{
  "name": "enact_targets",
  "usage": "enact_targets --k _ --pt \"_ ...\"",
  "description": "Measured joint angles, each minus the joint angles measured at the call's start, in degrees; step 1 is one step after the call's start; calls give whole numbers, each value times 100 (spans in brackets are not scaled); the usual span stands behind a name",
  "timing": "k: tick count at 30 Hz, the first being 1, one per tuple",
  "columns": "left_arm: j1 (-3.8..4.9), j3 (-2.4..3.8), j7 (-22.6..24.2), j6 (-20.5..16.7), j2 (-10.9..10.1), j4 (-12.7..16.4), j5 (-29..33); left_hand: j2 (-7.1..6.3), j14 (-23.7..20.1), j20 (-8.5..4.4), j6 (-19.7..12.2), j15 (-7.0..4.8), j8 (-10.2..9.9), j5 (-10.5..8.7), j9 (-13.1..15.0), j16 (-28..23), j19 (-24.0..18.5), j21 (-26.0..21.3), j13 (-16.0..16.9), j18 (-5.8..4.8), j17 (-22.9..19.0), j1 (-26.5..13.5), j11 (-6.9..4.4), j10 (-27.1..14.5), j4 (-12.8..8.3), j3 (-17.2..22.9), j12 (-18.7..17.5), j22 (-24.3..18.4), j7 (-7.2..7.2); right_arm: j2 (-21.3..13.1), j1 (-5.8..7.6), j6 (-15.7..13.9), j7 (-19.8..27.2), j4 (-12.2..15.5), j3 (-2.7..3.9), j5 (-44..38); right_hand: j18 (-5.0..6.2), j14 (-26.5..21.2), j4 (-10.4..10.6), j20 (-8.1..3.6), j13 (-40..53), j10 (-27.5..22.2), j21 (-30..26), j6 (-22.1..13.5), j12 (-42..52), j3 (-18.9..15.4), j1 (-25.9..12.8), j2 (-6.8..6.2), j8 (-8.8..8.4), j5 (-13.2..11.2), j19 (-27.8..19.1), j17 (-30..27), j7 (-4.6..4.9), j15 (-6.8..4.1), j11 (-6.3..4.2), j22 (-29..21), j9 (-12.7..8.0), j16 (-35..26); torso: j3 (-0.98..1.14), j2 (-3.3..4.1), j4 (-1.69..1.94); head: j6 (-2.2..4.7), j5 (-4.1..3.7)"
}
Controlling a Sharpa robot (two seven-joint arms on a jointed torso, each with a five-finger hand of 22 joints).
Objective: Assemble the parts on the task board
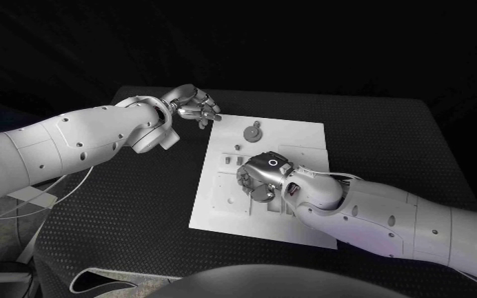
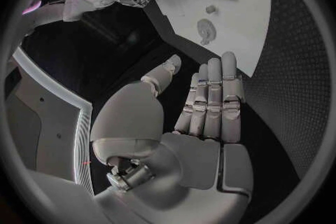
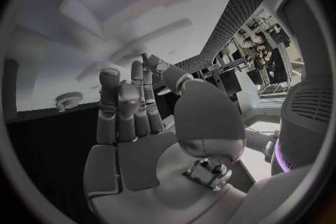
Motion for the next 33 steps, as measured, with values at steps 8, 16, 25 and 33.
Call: enact_targets --k 8,16,25,33 --pt "0 0 9 -9 -9 15 0 0 0 0 -1 0 0 0 0 -6 0 0 0 -2 9 0 -1 1 0 0 0 0 -1 27 0 69 -12 -18 -13 1 0 0 -6 2 -7 0 0 -2 -18 -6 7 7 -5 -1 0 0 -2 0 0 0 1 -22 2 1 6 -14 7" --pt "0 0 10 -17 -11 15 0 0 0 1 -3 0 0 0 0 -6 -1 0 0 -2 15 0 -1 1 0 0 0 0 -3 33 7 135 -17 -12 -9 25 0 0 -6 4 -9 0 0 -28 -58 -6 7 7 -22 -1 0 10 13 0 0 0 5 -45 -1 0 1 -26 14" --pt "0 0 4 -17 -23 14 0 0 0 1 -9 0 0 0 0 -5 -1 0 0 -2 20 0 -1 1 0 0 0 0 -9 21 -4 150 -13 -29 -27 184 1 -99 157 64 -111 -168 -33 -452 -388 -79 -262 -324 -293 1 -63 58 195 188 168 0 -57 -67 0 -1 -2 -27 19" --pt "0 0 -5 -15 -23 13 0 0 0 2 -10 0 0 0 0 -5 -1 0 0 -2 26 0 -2 2 15 -15 0 0 -9 13 -3 130 11 -20 -25 319 0 -208 257 112 -201 -429 -59 -732 -571 -94 -320 -636 -469 1 -154 89 268 313 335 0 -118 -67 2 -1 -2 -20 16"
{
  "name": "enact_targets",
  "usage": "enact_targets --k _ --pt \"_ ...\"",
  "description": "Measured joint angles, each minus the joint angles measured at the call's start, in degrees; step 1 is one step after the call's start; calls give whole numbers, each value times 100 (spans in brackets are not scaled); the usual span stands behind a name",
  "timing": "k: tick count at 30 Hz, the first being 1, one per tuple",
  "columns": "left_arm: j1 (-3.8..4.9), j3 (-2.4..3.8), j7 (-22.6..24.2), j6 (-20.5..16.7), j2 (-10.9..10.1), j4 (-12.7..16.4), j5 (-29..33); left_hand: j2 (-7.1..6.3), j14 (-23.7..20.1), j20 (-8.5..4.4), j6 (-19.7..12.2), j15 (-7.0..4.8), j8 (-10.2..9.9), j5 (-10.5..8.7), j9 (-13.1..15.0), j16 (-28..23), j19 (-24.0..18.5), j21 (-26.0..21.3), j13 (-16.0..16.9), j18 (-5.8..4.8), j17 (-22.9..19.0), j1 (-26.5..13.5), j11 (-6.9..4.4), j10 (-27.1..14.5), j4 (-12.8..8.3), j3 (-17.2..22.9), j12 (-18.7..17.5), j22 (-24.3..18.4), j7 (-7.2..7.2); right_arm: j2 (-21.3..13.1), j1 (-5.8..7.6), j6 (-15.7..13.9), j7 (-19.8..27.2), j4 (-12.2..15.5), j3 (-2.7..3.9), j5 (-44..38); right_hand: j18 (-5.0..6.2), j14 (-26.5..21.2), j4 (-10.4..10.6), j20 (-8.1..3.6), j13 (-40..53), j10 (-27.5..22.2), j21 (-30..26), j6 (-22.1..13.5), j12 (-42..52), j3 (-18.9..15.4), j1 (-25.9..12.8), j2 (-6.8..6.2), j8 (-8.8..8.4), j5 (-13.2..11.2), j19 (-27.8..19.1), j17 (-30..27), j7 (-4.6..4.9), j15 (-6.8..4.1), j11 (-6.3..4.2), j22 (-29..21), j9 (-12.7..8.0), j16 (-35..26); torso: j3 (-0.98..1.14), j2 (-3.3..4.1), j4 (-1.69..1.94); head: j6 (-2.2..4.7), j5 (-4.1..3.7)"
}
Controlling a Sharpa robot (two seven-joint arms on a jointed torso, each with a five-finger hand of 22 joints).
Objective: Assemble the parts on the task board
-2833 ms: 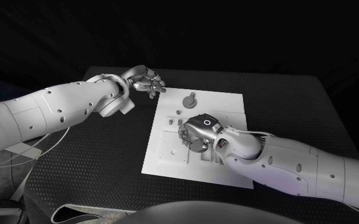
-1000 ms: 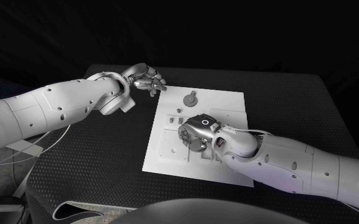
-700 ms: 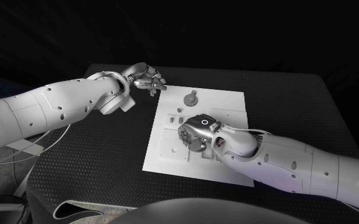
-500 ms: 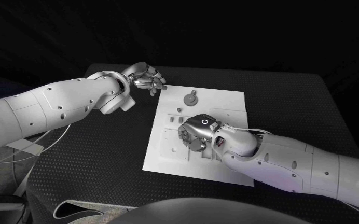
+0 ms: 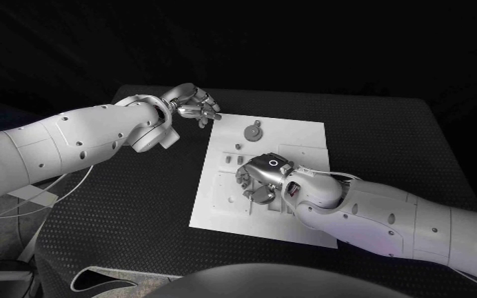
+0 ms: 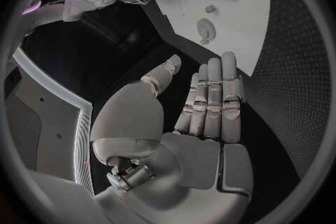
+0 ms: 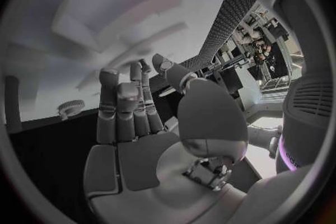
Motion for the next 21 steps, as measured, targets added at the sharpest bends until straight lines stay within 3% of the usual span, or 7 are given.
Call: enact_targets --k 3,15,17,19,21 --pt "0 0 -6 1 -2 -2 0 0 0 0 0 0 0 0 -3 -21 0 -23 0 0 2 0 0 0 0 0 0 0 0 -10 -4 -53 1 0 -4 47 0 -38 62 3 -38 -109 -1 -104 -52 -15 -56 -104 -47 0 -3 12 44 35 33 0 -20 0 0 0 0 -2 -3" --pt "0 -1 -21 1 -24 -10 0 0 0 1 0 0 0 0 -5 -22 -1 -33 0 0 8 0 -1 0 0 0 0 0 0 -299 2 -339 -41 224 2 145 -31 -48 117 13 -12 -142 -1 -147 -67 -6 -28 -134 -46 0 -13 24 67 46 56 0 -20 0 2 0 0 27 -25" --pt "0 -2 -23 1 -28 -19 0 0 0 1 0 0 0 0 -4 -21 -1 -33 0 0 9 0 -1 1 0 0 0 0 0 -397 48 -376 -46 315 75 158 -31 -48 133 14 -3 -116 -1 -148 -52 10 -28 -134 -46 0 -13 24 67 46 20 0 -20 0 1 -1 -1 43 -41" --pt "0 -2 -24 1 -31 -22 0 0 0 1 0 0 0 0 -4 -22 -1 -34 0 -1 12 0 -1 1 0 0 0 0 0 -500 140 -415 -50 416 194 186 -31 -48 149 21 -3 -106 -1 -148 -42 -6 -28 -134 -46 0 -20 24 68 46 10 0 -20 0 1 -2 -2 64 -62" --pt "0 -2 -23 -3 -38 -22 0 0 0 1 0 0 0 0 -4 -22 -1 -33 0 0 15 0 -1 1 0 0 0 1 0 -593 248 -446 -53 509 255 225 -31 -43 149 21 4 -107 -1 -149 -42 -7 -29 -134 -46 0 -19 24 68 46 9 0 -20 0 1 -2 -3 84 -79"
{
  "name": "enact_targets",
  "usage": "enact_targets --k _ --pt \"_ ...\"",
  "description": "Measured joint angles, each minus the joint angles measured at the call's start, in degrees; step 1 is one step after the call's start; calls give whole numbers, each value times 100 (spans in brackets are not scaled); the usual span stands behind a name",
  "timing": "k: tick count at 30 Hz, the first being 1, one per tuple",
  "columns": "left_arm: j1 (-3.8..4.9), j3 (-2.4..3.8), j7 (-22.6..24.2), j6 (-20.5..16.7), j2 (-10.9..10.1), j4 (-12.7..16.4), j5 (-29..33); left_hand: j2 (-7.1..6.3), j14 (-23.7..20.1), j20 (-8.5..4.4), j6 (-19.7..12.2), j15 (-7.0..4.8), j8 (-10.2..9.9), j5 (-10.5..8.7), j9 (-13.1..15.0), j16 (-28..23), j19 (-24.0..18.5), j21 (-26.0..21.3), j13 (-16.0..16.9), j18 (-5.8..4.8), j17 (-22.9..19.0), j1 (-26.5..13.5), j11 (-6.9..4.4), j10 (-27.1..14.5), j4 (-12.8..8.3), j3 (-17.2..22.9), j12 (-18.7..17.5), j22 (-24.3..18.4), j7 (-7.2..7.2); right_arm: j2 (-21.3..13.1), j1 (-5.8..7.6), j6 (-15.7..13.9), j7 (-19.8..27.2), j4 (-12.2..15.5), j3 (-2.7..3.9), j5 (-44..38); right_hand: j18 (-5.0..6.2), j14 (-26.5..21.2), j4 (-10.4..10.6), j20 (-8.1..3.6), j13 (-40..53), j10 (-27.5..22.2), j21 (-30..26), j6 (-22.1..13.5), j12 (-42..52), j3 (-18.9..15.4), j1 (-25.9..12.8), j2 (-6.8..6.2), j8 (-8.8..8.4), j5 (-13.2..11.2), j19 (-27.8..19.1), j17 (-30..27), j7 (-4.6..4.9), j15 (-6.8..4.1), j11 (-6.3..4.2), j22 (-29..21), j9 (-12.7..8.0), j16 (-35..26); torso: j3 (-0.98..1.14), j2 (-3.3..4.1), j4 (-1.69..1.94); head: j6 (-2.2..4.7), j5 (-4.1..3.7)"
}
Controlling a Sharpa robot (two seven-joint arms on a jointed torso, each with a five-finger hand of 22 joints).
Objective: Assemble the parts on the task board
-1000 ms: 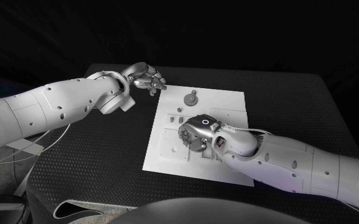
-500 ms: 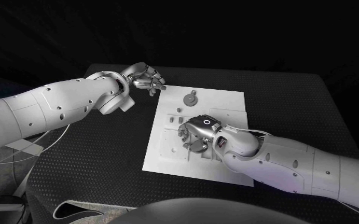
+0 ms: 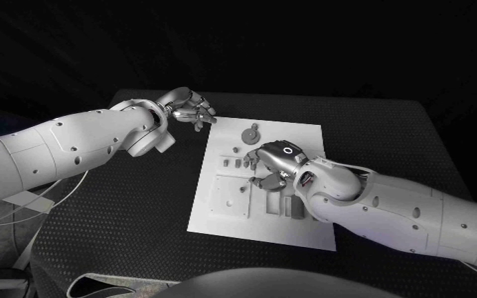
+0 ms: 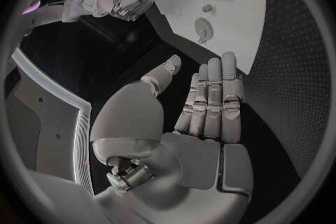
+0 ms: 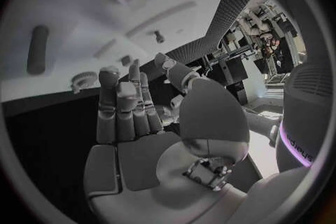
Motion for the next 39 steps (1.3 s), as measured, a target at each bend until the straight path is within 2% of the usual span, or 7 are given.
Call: enact_targets --k 3,5,13,19,29,36,39 --pt "0 0 12 -13 -23 -2 0 0 22 20 0 -21 0 0 0 0 19 0 1 1 10 0 -1 1 0 0 0 0 0 -195 170 -31 0 167 71 86 0 38 33 -15 2 21 0 -3 0 -2 0 0 0 0 17 0 3 0 -21 0 0 0 2 -1 -1 25 -18" --pt "0 0 17 -24 -36 -19 0 0 22 20 0 -22 0 0 0 0 19 0 4 1 13 0 -2 2 0 0 0 0 0 -360 261 -35 3 274 109 147 0 38 39 -27 1 21 0 -5 0 -9 3 -113 0 0 33 0 4 0 -20 0 0 0 3 -1 -5 41 -26" --pt "1 -2 20 -47 -64 -26 0 0 22 20 0 -22 0 0 0 0 19 0 5 1 19 0 -9 9 0 0 0 0 0 -874 493 4 22 559 147 288 0 42 51 -22 -3 -13 0 -184 -1 -139 -44 -214 0 0 41 -1 58 -4 14 0 -12 0 8 -1 -10 64 -29" --pt "1 -3 21 -52 -65 -60 0 0 22 7 -1 -21 0 0 1 1 32 -1 5 1 21 0 -9 9 0 0 0 0 -1 -1037 696 537 65 546 150 279 -53 -170 -4 22 -161 -528 -29 -629 -287 -382 -143 -324 -117 0 -168 36 -113 201 219 0 -104 1 11 -1 -8 57 12" --pt "1 -4 21 -53 -45 -84 0 0 22 7 -2 -21 0 0 1 -20 32 -1 4 0 28 0 -9 9 0 0 0 0 -2 -1073 687 1536 50 491 138 201 -55 -436 189 134 -471 -1239 -133 -975 -640 -380 -204 -384 -189 0 -341 33 -458 424 446 5 -167 1 8 2 3 57 31" --pt "0 -4 21 -53 -45 -92 0 0 22 7 -4 -21 0 0 1 -20 32 -1 4 1 30 0 -9 9 0 0 0 -1 -4 -1074 688 1995 12 467 138 132 -53 -274 370 62 -635 -1424 -133 -990 -640 -325 -182 -399 -92 0 -239 -42 -473 276 322 4 -126 40 1 3 5 30 6" --pt "0 -4 21 -53 -41 -94 0 0 22 8 -4 -21 0 0 1 -20 32 -1 3 1 35 0 -9 9 0 0 0 0 -4 -1066 688 2071 1 453 132 98 -45 -226 435 52 -769 -1665 -166 -865 -690 -260 -111 -415 7 0 -215 -103 -350 183 161 4 -90 -9 -1 4 7 27 -34"
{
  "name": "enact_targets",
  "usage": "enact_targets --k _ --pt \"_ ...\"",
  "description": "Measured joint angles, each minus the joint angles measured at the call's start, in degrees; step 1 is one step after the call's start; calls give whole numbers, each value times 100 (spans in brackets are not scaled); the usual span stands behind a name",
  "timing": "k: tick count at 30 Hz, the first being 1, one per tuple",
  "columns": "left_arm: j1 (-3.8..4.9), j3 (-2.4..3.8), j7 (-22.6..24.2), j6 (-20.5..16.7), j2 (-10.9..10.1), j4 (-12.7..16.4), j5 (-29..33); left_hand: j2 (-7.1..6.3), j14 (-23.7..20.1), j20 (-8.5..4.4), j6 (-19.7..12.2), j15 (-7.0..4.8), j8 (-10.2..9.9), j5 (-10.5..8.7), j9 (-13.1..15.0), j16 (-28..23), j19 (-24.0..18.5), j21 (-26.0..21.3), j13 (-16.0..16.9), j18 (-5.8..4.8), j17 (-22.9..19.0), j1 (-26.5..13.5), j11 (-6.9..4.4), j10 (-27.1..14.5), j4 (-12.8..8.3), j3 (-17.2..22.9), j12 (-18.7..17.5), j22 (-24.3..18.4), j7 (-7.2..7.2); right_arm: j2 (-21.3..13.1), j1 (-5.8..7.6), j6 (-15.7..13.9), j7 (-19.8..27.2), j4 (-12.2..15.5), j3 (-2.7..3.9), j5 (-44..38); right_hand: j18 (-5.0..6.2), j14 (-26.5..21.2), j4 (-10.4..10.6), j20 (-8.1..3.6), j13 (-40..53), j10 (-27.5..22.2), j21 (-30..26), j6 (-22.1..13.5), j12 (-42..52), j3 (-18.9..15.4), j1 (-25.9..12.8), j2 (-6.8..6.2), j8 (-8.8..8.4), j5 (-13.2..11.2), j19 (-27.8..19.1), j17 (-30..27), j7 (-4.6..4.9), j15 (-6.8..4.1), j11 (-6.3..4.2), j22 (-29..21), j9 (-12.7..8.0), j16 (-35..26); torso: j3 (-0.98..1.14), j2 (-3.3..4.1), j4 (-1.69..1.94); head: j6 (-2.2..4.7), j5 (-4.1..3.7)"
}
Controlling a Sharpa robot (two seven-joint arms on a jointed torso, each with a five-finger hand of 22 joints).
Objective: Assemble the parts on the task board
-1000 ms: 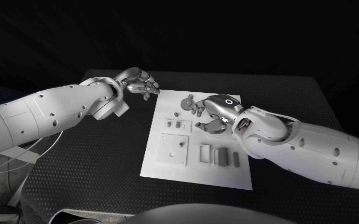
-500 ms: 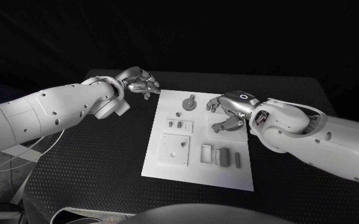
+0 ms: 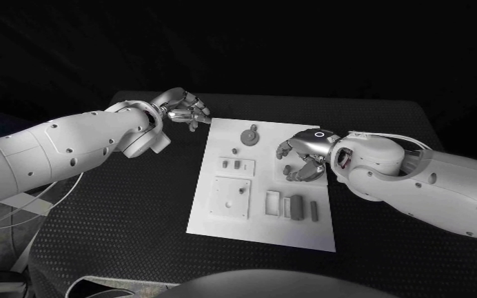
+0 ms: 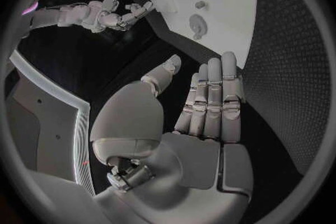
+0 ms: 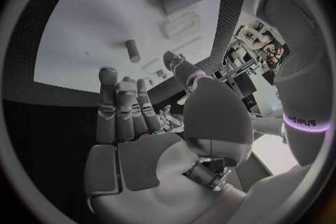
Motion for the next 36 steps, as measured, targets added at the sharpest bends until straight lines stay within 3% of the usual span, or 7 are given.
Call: enact_targets --k 3,7,11,15,22,32,36 --pt "0 0 0 0 4 -6 0 0 0 0 0 0 0 0 0 0 0 0 3 0 0 0 0 0 0 0 0 0 0 30 0 25 -5 -28 -1 -26 94 -15 31 22 -69 -86 -18 54 0 31 66 55 10 0 -23 -38 39 -74 -66 0 3 -34 -1 0 1 1 -35" --pt "0 0 0 0 9 -8 0 0 0 0 0 0 0 0 0 0 0 0 5 0 6 0 0 0 0 0 0 0 0 76 0 46 -13 -93 -16 -61 104 30 12 22 -90 111 -18 76 67 13 225 214 40 0 -23 -63 59 -112 -70 0 3 -34 -2 0 0 5 -54" --pt "0 0 0 0 14 -8 0 0 0 1 0 0 0 0 0 0 -1 0 5 0 6 0 0 0 0 0 0 0 0 110 2 46 -19 -165 -88 -87 113 72 -318 23 -163 254 -18 106 67 -186 300 652 40 0 -23 -77 88 -75 -65 -1 -13 -57 -1 0 0 -8 -60" --pt "0 0 0 0 20 -8 0 0 0 1 0 0 0 0 0 0 -1 0 4 0 11 0 0 0 0 0 0 0 0 183 -8 11 -20 -241 -132 -109 115 115 -505 20 -211 375 -17 152 67 -262 282 834 40 0 -20 -84 94 -73 -56 -1 -51 -57 1 0 1 -20 -65" --pt "0 0 0 0 25 -8 0 0 0 1 -6 0 0 0 0 0 -1 0 4 0 19 0 0 0 0 0 0 0 -6 241 -50 -122 3 -353 -143 -185 115 202 -712 -20 -256 671 -17 253 94 -264 275 901 40 0 45 -100 136 -59 -35 -1 -98 -58 4 1 4 -38 -49" --pt "0 -1 -6 1 26 2 0 0 0 2 -6 0 0 0 0 -23 -2 -1 3 0 28 0 0 0 0 0 0 0 -6 316 -92 -192 23 -478 -165 -282 114 247 -769 -12 -301 935 -40 355 117 -246 253 923 40 0 93 -109 174 -45 -17 -2 -140 -79 1 1 3 -63 -26" --pt "0 -1 -10 1 21 4 0 0 0 2 -6 0 0 0 -1 -23 -2 -1 3 0 28 0 0 1 0 0 0 0 -6 360 -91 -202 26 -510 -213 -322 113 264 -769 -12 -315 1074 -40 414 139 -246 253 923 40 0 94 -112 215 -48 -18 -2 -151 -79 -3 -1 3 -71 -30"
